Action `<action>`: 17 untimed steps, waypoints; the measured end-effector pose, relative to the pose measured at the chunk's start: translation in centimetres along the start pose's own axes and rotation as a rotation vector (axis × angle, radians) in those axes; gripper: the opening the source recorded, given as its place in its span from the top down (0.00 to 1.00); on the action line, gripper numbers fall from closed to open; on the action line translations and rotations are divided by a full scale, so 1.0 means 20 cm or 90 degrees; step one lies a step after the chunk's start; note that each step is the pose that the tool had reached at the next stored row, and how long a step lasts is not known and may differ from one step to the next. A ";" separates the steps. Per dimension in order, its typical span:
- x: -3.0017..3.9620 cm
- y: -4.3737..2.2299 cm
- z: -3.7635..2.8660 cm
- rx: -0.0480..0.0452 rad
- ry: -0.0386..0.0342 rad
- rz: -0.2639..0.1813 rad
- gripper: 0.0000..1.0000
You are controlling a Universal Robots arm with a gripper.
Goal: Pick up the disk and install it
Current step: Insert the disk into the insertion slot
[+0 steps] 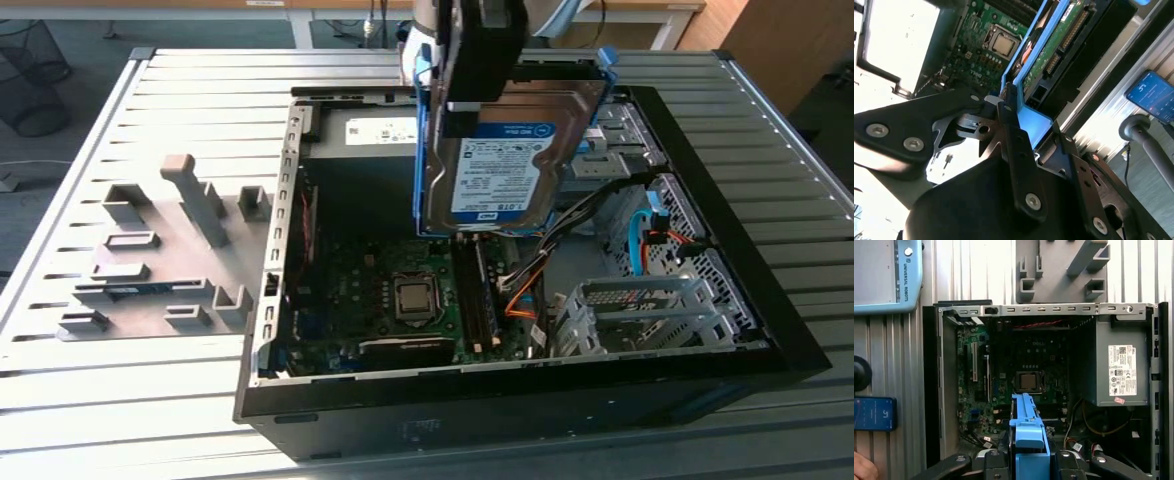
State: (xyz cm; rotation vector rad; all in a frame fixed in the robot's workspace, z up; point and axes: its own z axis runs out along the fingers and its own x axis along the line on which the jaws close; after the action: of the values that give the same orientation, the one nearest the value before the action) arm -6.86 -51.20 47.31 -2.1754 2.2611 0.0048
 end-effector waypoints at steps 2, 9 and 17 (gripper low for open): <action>0.010 -0.003 0.002 0.0000 0.0000 0.000 0.63; 0.109 -0.007 0.010 0.0003 -0.0002 0.000 0.63; 0.156 -0.086 0.017 0.0003 0.0000 0.000 0.63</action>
State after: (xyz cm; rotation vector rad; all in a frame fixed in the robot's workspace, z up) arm -5.26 -54.38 46.95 -2.1757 2.2605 0.0043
